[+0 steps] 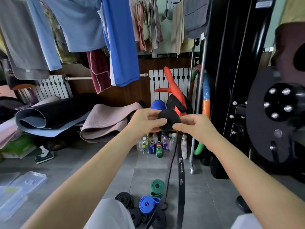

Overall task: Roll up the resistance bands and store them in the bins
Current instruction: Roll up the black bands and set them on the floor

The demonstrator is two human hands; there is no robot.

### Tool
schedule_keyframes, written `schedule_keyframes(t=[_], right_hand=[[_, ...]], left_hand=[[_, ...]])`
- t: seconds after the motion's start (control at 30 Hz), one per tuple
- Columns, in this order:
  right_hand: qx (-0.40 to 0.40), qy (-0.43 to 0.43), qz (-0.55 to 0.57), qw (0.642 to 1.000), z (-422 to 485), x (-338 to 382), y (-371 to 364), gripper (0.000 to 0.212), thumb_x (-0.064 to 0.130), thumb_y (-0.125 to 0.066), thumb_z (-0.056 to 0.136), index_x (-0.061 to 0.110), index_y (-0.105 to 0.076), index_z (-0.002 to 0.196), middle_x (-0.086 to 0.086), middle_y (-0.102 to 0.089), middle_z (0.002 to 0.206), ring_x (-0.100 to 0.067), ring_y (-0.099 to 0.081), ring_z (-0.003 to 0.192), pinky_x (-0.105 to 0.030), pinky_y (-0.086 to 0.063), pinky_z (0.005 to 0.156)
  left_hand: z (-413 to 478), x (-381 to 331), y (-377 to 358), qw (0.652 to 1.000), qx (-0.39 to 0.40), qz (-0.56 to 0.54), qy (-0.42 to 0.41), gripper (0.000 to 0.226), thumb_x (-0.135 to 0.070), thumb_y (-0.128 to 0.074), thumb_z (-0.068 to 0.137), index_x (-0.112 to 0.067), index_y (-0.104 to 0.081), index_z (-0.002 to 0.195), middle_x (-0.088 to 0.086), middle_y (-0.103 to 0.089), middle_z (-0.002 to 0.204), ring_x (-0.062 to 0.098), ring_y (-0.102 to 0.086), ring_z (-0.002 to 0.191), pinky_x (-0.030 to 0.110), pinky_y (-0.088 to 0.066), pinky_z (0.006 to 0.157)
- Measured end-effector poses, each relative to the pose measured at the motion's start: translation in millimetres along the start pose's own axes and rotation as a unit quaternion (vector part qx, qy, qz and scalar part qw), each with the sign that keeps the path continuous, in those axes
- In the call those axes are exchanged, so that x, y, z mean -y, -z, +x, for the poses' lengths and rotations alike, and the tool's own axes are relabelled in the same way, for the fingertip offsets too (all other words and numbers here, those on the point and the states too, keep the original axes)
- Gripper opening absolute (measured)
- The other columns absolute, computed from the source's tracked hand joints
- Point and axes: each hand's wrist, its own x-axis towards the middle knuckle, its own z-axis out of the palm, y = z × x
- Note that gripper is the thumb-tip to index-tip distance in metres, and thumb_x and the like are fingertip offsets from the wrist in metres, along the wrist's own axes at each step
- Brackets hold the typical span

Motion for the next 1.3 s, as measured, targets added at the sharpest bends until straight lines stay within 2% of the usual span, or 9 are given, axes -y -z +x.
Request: schedule_keyframes(t=[0.23,0.37,0.47,0.57,0.77,1.03,1.13,1.2,1.3], right_hand=[[-0.047,-0.056,0.137,0.988,-29,-40,-18,0.029,-0.002,-0.067,0.08,0.015,-0.068,0.104,0.001,-0.072,0.095,-0.005,-0.068,0.086,-0.016,-0.053,0.076],[0.001,-0.075,0.018,0.997,-43,-68,-18,0.031,0.0,-0.069,0.079,0.021,-0.068,0.102,0.01,-0.071,0.091,0.005,-0.066,0.082,-0.015,-0.052,0.083],[0.042,-0.11,-0.072,0.99,-49,-89,-24,0.027,0.003,-0.072,0.077,0.01,-0.07,0.103,-0.003,-0.072,0.098,-0.009,-0.068,0.089,-0.027,-0.052,0.088],[0.033,-0.133,-0.066,0.988,-53,-100,-30,0.027,0.003,-0.074,0.075,0.01,-0.069,0.101,-0.005,-0.072,0.096,-0.017,-0.068,0.092,-0.033,-0.052,0.089],[-0.034,-0.122,0.016,0.992,-41,-105,-13,0.026,0.005,-0.076,0.074,0.02,-0.067,0.092,0.009,-0.07,0.084,0.004,-0.066,0.078,-0.011,-0.051,0.073],[-0.063,-0.157,0.134,0.976,-43,-135,-21,0.024,0.004,-0.068,0.081,0.027,-0.069,0.09,0.007,-0.074,0.089,-0.005,-0.069,0.088,-0.016,-0.053,0.076],[-0.025,-0.154,-0.004,0.988,-40,-151,-24,0.021,0.007,-0.071,0.079,0.02,-0.072,0.094,0.008,-0.074,0.09,-0.004,-0.068,0.085,-0.02,-0.053,0.079],[0.029,-0.147,-0.146,0.978,-36,-161,-27,0.021,0.015,-0.072,0.078,0.019,-0.072,0.098,0.005,-0.073,0.091,-0.008,-0.067,0.085,-0.025,-0.052,0.078],[0.089,-0.156,-0.222,0.958,-33,-170,-34,0.023,0.023,-0.071,0.079,0.021,-0.07,0.102,0.008,-0.071,0.09,-0.007,-0.064,0.08,-0.018,-0.045,0.064]], left_hand=[[-16,55,-41,0.953,0.012,-0.289,0.094,0.017,-0.005,-0.057,0.089,-0.009,-0.062,0.105,0.01,-0.068,0.1,0.02,-0.068,0.086,0.033,-0.054,0.085],[-17,79,-44,0.998,0.012,0.053,0.035,0.028,-0.008,-0.068,0.083,-0.017,-0.061,0.109,0.009,-0.064,0.109,0.018,-0.065,0.087,0.036,-0.055,0.086],[-15,88,-46,0.953,0.081,0.279,-0.086,0.056,-0.011,-0.072,0.077,-0.025,-0.054,0.128,-0.001,-0.059,0.118,0.012,-0.057,0.095,0.02,-0.043,0.085],[-14,96,-54,0.911,0.109,0.364,-0.159,0.044,-0.01,-0.066,0.079,-0.025,-0.063,0.12,-0.003,-0.067,0.112,0.01,-0.056,0.1,0.018,-0.038,0.085],[-1,106,-64,0.998,-0.017,0.042,-0.051,0.04,0.002,-0.067,0.08,-0.034,-0.067,0.096,-0.021,-0.067,0.084,-0.001,-0.065,0.079,0.024,-0.055,0.075],[9,143,-83,0.964,-0.018,-0.25,0.084,0.031,0.001,-0.06,0.087,-0.024,-0.065,0.105,0.0,-0.07,0.102,0.02,-0.067,0.093,0.037,-0.058,0.075],[10,164,-82,0.996,-0.003,-0.032,0.078,0.027,-0.003,-0.062,0.086,-0.028,-0.058,0.099,-0.003,-0.063,0.108,0.014,-0.063,0.098,0.021,-0.054,0.075],[11,178,-76,0.971,0.035,0.233,0.03,0.03,-0.015,-0.065,0.086,-0.027,-0.053,0.11,-0.007,-0.054,0.118,0.009,-0.054,0.107,0.02,-0.05,0.084],[11,187,-76,0.934,0.109,0.329,-0.09,0.05,-0.021,-0.064,0.086,-0.027,-0.047,0.132,-0.005,-0.053,0.126,0.009,-0.049,0.111,0.027,-0.043,0.093]])
